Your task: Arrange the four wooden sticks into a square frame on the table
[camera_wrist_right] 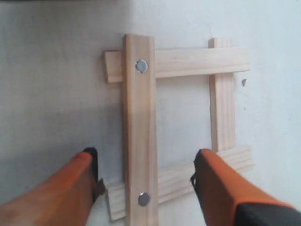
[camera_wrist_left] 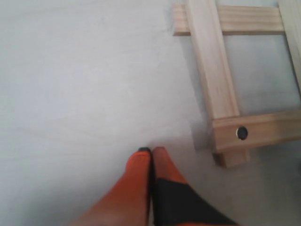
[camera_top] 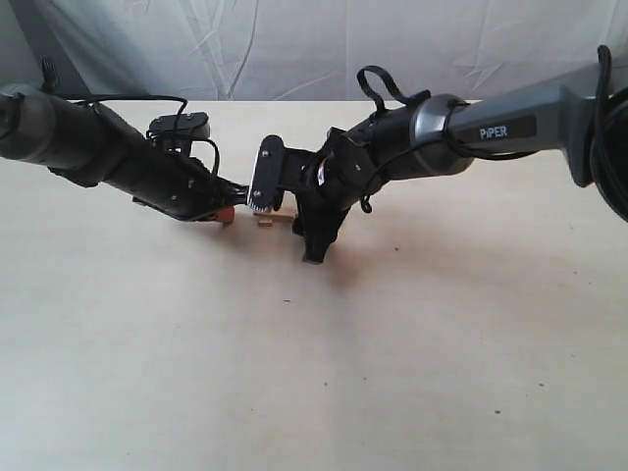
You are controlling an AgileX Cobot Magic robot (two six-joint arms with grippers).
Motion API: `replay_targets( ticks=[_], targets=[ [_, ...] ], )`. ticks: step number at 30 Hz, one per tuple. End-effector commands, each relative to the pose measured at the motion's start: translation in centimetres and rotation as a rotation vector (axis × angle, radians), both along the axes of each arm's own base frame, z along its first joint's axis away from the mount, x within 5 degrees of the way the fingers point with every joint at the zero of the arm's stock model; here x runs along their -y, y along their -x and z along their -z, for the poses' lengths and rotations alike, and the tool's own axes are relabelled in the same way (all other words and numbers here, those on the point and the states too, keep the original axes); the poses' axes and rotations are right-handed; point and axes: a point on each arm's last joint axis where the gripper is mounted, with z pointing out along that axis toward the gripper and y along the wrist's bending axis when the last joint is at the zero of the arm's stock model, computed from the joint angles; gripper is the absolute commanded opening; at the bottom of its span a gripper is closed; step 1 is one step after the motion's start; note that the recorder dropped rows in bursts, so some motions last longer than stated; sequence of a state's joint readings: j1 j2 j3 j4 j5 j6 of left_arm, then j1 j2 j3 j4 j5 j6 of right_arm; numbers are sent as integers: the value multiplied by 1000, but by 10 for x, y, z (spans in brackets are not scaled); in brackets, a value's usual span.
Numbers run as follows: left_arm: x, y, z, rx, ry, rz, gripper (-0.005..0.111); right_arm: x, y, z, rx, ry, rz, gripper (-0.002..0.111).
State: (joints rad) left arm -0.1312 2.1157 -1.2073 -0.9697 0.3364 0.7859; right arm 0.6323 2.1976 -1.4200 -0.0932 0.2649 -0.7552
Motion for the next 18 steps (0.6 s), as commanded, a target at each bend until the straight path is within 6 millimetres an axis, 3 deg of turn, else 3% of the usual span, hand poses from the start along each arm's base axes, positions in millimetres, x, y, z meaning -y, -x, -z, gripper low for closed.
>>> replay_targets(
  ticks=[1,4,6,10,15,18],
  targets=[
    [-1,2,-8,10,-8,34,0,1,1,-32,1,-85,59,59],
    [-1,5,-27,26,5,73,0,13,1,-60,-54,-179,186,55],
    [-2,10,-39,42,5,84,0,25,0,-71,-127,-234,296,45],
    [-7,31,-58,90,-3,21,0,65,-4,-75,-340,-266,542,-2],
    [-17,70,-71,116,-38,-31,0,115,-1,-69,-546,-314,794,0],
    [-22,97,-80,133,-43,-42,0,146,16,-64,-552,-350,889,0]
  ],
)
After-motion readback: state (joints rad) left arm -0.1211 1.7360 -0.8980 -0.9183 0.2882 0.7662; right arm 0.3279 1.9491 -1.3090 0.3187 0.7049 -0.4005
